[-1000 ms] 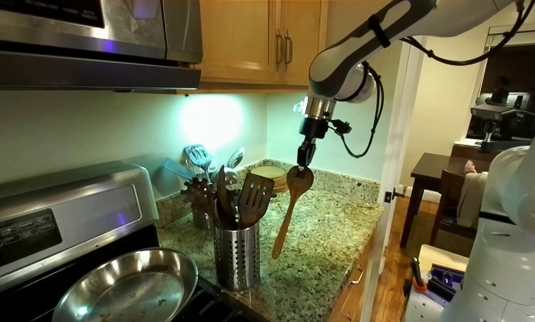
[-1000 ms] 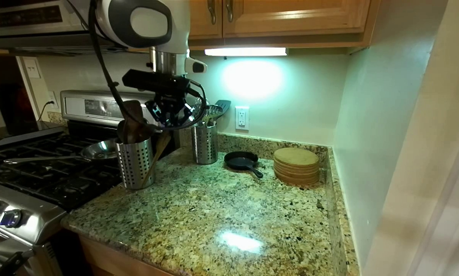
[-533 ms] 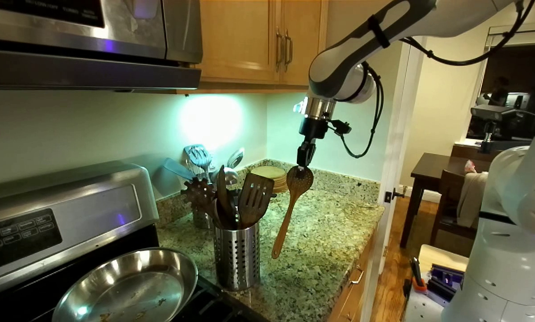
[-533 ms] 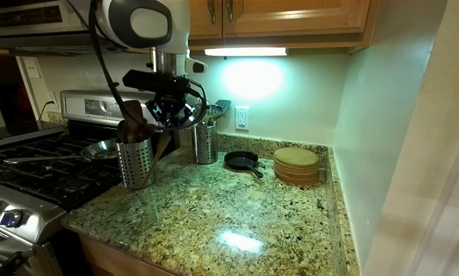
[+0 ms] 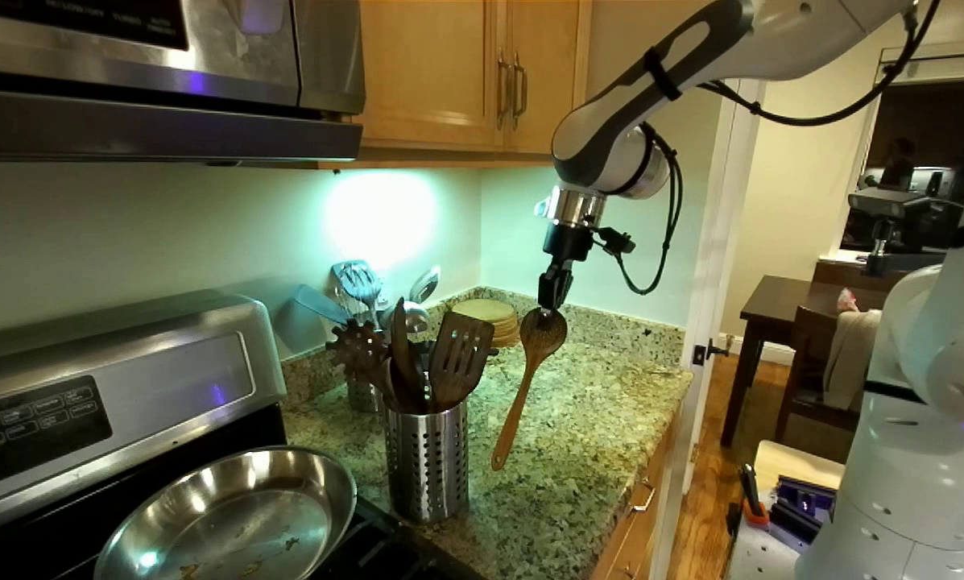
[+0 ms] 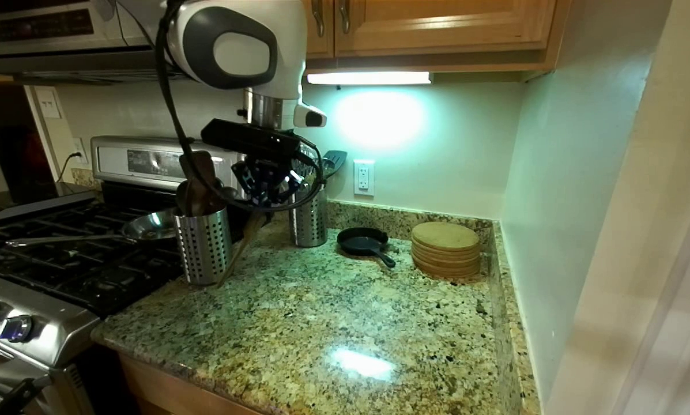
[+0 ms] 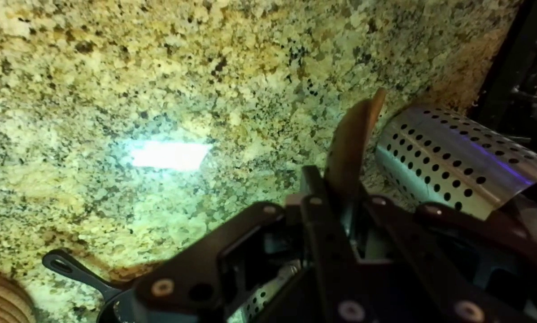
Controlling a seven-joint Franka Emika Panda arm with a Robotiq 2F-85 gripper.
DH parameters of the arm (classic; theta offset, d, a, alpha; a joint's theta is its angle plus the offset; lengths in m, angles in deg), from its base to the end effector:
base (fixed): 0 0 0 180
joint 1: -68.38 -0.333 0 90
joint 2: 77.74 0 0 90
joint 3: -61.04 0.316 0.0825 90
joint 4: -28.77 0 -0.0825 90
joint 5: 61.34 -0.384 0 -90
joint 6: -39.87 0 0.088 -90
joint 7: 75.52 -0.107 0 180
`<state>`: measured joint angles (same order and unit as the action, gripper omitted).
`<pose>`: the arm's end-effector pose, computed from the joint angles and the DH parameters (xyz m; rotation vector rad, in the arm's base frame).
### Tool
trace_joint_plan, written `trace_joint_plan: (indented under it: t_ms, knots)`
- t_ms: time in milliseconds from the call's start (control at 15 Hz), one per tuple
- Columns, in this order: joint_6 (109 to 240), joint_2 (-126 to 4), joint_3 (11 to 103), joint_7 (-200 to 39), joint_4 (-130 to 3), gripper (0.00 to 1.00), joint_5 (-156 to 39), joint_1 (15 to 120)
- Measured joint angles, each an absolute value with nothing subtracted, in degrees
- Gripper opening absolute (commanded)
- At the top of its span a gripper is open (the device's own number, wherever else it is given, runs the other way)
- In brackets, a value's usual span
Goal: Put the wooden spoon with holes on the counter
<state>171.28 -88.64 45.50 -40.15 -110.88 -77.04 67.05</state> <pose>0.4532 -0.1087 0.3778 -2.8997 -0.2832 -0.2049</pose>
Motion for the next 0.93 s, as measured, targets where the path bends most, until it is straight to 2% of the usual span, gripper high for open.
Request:
trace_joint_plan:
  t_ms: [933]
  knots:
    - [167.2, -71.2, 46.3, -26.2, -99.2, 0.05, -92.0, 77.3]
